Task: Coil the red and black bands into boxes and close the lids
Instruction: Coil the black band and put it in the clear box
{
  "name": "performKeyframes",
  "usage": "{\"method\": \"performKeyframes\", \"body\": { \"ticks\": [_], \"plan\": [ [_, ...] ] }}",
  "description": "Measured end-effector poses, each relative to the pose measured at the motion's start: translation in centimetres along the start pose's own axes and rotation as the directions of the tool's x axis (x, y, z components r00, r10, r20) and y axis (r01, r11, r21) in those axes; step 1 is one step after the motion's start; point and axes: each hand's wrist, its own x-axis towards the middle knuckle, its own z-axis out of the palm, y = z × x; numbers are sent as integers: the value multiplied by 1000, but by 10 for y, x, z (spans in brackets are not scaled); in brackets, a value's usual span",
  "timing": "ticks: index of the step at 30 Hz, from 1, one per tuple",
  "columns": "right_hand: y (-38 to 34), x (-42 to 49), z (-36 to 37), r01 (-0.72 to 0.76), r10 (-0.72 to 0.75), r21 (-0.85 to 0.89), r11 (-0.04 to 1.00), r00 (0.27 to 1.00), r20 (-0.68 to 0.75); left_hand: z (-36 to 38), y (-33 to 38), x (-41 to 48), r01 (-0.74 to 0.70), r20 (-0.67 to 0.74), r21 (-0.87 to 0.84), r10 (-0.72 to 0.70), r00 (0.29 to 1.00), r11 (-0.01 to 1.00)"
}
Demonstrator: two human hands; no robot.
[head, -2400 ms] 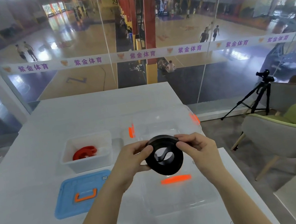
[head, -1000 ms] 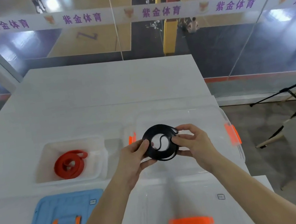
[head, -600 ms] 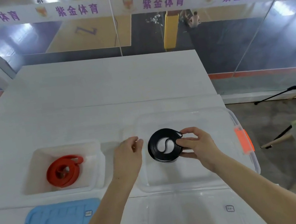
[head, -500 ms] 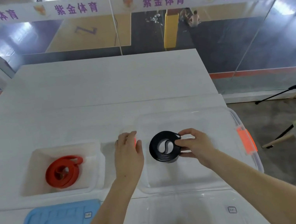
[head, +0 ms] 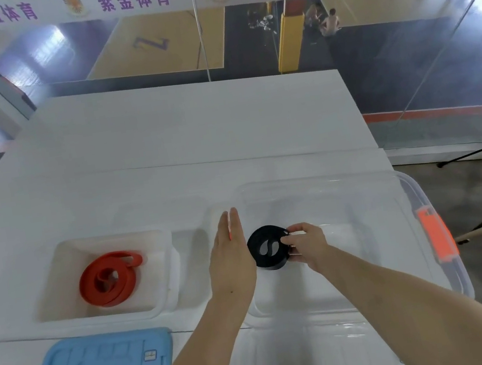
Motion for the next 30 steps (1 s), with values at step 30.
{"method": "performKeyframes", "body": {
  "ticks": [30],
  "plan": [
    [-9, -12, -8, 163, -167, -469, 868, 985, 34, -10, 15, -5, -12, 87, 245, -9, 996, 969]
  ]
}}
